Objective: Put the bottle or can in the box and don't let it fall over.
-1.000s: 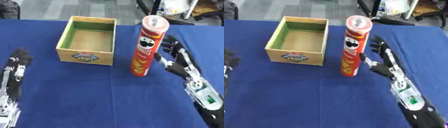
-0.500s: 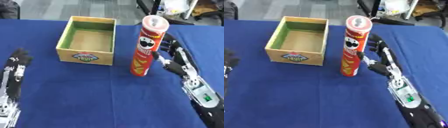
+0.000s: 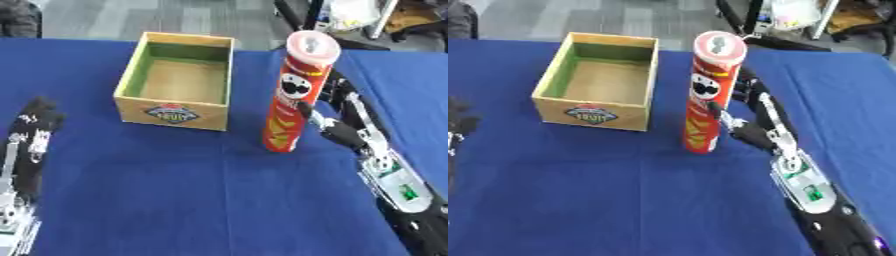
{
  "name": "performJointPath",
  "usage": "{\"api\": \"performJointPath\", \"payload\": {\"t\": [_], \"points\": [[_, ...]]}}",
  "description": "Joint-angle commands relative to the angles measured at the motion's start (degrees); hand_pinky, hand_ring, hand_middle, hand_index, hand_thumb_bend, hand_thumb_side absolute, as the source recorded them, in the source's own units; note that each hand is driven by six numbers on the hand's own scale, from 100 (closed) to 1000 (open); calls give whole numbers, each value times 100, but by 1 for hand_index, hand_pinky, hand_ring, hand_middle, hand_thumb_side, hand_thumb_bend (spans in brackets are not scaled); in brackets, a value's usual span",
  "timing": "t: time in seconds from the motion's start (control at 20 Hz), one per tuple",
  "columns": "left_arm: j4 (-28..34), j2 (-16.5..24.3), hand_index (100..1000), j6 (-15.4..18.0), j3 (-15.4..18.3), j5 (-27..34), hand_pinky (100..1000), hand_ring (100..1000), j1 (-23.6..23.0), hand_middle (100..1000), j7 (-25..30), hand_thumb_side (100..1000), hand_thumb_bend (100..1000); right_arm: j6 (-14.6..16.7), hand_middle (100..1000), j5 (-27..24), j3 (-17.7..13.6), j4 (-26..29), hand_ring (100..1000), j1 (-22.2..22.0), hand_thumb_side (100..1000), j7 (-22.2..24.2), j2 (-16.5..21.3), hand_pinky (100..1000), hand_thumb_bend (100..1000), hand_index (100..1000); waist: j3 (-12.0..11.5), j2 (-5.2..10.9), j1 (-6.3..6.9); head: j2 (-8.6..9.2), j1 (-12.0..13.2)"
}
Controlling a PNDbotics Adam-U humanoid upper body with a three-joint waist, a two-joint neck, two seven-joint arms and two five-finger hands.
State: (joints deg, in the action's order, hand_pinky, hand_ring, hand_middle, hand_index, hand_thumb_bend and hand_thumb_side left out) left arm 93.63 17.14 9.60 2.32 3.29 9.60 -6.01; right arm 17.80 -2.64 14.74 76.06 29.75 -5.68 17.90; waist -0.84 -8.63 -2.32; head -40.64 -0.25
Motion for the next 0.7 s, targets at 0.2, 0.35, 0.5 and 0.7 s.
{"api": "performJointPath", "payload": {"t": [0.2, 0.35, 0.5, 0.7], "points": [[96, 32, 950, 9, 7, 21, 877, 804, 85, 825, 34, 747, 464, 15, 873, -39, 4, 2, 871, 168, 404, 47, 32, 858, 481, 1000, -22, 61, 9, 52, -32], [99, 33, 950, 10, 7, 22, 877, 803, 89, 825, 37, 747, 463, 27, 873, -41, 11, -15, 871, 213, 403, 59, 20, 857, 482, 1000, -36, 58, 12, 55, -36], [103, 33, 950, 9, 6, 24, 877, 803, 95, 825, 40, 746, 463, 32, 873, -44, 20, -40, 870, 254, 403, 72, 12, 856, 480, 1000, -53, 57, 14, 60, -42], [101, 30, 950, 6, 2, 35, 877, 803, 100, 824, 44, 747, 464, 41, 873, -47, 34, -71, 870, 297, 401, 93, -5, 856, 481, 1000, -74, 56, 20, 62, -51]]}}
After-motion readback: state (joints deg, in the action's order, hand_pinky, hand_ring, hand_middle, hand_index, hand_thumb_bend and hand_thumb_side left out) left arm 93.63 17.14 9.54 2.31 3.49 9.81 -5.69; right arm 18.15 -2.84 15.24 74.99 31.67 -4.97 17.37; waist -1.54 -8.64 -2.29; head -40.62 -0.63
